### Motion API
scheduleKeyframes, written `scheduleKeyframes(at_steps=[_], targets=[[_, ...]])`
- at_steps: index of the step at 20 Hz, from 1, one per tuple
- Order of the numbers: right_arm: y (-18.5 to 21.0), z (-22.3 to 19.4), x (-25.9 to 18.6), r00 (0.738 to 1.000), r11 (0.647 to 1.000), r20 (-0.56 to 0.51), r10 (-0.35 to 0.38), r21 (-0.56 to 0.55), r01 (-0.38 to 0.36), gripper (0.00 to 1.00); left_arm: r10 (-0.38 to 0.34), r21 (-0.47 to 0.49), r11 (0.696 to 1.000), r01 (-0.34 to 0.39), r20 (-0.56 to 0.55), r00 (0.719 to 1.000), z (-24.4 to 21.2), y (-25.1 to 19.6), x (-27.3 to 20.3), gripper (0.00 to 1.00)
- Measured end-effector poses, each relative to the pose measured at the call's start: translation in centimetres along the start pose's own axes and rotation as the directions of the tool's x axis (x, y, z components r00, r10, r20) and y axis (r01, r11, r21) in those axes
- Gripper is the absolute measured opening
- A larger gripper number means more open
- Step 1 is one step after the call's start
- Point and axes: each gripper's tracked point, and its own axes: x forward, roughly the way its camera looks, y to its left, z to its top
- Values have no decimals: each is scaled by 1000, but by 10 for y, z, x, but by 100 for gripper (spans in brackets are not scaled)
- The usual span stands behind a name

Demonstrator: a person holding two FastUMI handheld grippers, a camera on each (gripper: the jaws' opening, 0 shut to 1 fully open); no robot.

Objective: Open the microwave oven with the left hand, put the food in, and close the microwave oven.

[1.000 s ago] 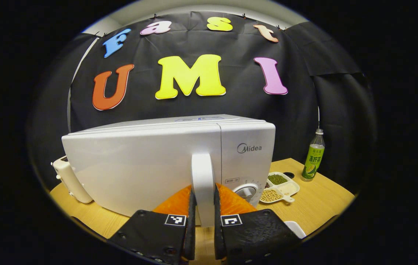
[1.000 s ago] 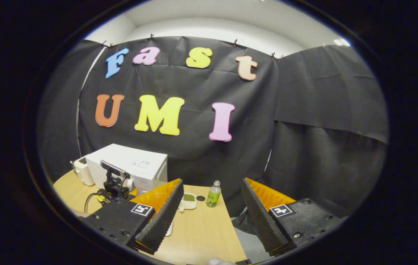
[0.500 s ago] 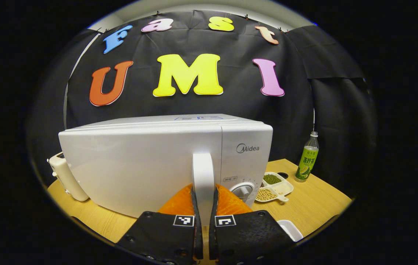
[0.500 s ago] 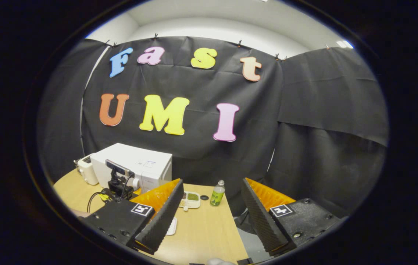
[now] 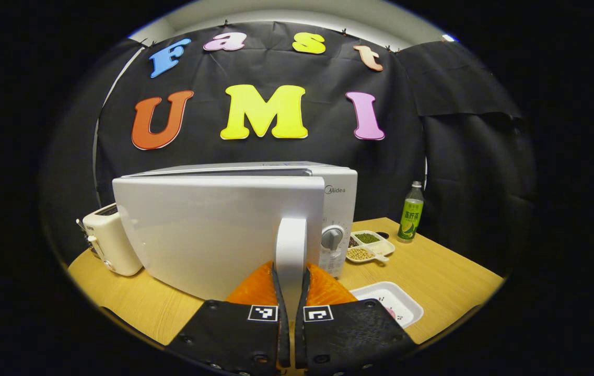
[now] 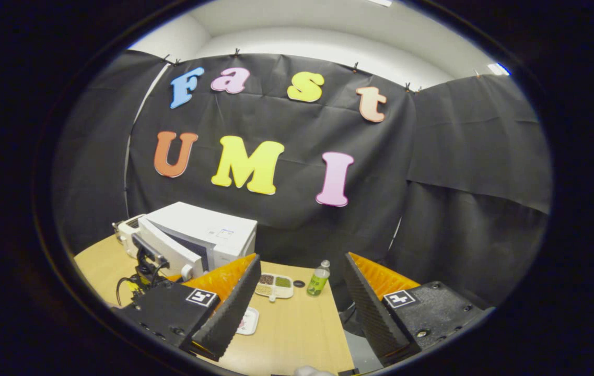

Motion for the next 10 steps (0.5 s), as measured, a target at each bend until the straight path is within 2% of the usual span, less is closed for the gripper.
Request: scheduleKeyframes(at_steps=[3,5,9,10], targets=[[19,-5,4,999,999,0,53,5,-53,100,11,-3,1000,-11,-19,1000,-11,19,-43,4],[33,-11,6,996,996,-11,86,17,-86,100,49,6,999,-49,-16,999,-16,35,-70,9],[61,-19,4,990,990,-23,142,23,-142,100,162,27,986,-162,18,987,-10,75,-117,24],[68,-20,2,988,988,-25,152,16,-151,97,183,29,983,-183,12,983,-11,84,-124,33]])
